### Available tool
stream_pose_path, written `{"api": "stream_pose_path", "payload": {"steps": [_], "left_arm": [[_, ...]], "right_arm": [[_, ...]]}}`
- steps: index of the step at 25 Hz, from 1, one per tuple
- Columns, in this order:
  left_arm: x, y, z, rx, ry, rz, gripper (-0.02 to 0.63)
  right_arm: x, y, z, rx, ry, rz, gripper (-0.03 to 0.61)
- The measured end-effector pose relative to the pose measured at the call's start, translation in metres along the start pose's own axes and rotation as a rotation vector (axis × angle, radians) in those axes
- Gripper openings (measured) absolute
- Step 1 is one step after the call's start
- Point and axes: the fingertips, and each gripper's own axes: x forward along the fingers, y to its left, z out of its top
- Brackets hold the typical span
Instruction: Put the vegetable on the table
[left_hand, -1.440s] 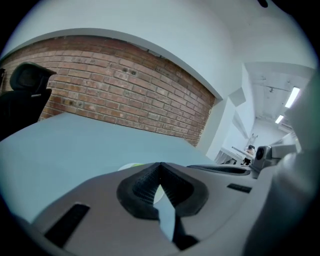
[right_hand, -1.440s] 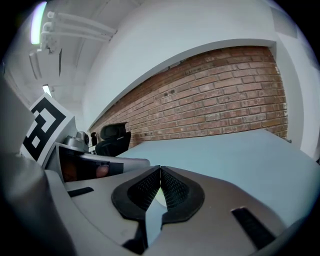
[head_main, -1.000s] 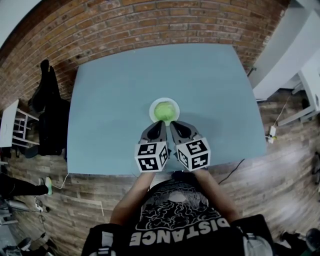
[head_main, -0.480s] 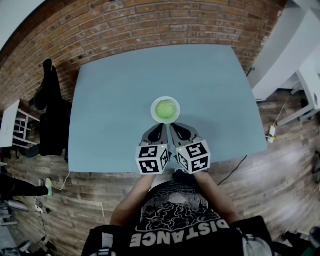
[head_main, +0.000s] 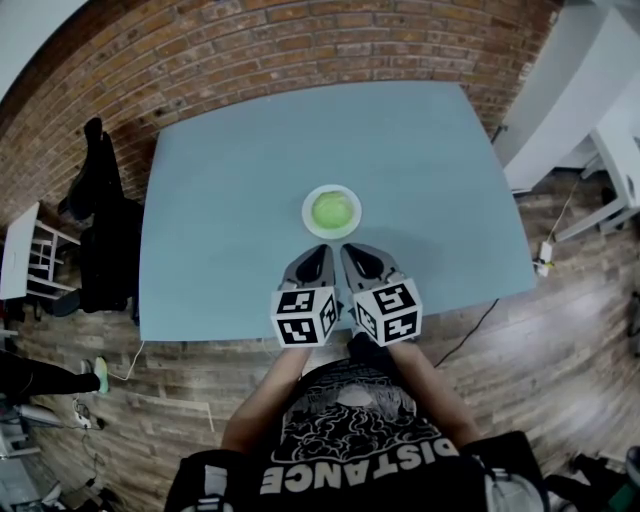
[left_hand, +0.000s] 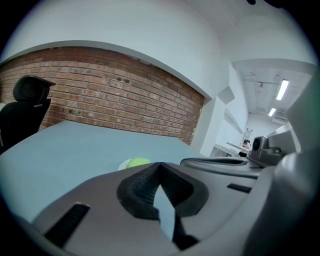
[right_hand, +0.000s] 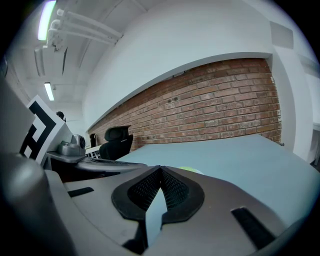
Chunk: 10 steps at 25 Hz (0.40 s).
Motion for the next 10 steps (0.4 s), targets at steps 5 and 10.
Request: {"api": "stream_pose_path", "payload": {"steps": [5,10], "left_arm": [[-0.0036,0.0014,-0.002,-0.007,0.009,-0.001,0.0],[-0.005,0.0032,-0.0037,-0.009,0.012,0.002,0.0]], "right_arm": [[-0.0015,0.004,0.0013,0.001,-0.006,-0.001,0.009],[-0.0017,0.0058,0.0006,0.0,-0.003,-0.002,0.009]]}}
